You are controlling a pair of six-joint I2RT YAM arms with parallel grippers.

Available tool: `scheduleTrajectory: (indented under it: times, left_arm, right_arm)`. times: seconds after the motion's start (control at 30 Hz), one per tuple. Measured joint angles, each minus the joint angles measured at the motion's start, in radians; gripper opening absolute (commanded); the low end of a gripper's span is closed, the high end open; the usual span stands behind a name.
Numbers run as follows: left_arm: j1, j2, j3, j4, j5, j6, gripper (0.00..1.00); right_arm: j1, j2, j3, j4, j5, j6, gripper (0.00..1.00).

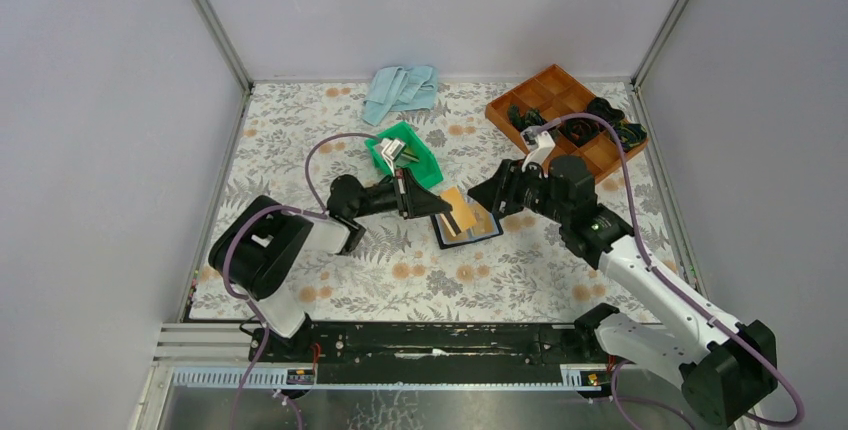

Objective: Put the credit cards into the card holder
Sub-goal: Pick up the credit card from the storage box.

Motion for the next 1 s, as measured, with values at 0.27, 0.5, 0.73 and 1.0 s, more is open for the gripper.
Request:
scheduleTrajectory:
  times: [0.27,0.5,0.73,1.0]
  left_arm:
    - [0.000,0.018,0.044,0.039,0.053,-0.032,0.00]
    - [0.000,0.067,0.063,0.086,0.092,-0.089,0.00]
    - [0.000,0.073,0.094,0.097,0.121,-0.112,0.00]
    - [0.000,0.079,0.118,0.105,0.145,-0.122,0.00]
  right_arm:
    - [-0.059,0.017,0.000,0.009,-0.228,0.023,0.54]
    - [-0.092,0.019,-0.012,0.027,-0.356,0.044,0.50]
    - [-0.106,0.030,-0.040,0.040,-0.418,0.050,0.48]
    - [-0.115,0.044,-0.060,0.057,-0.462,0.061,0.36]
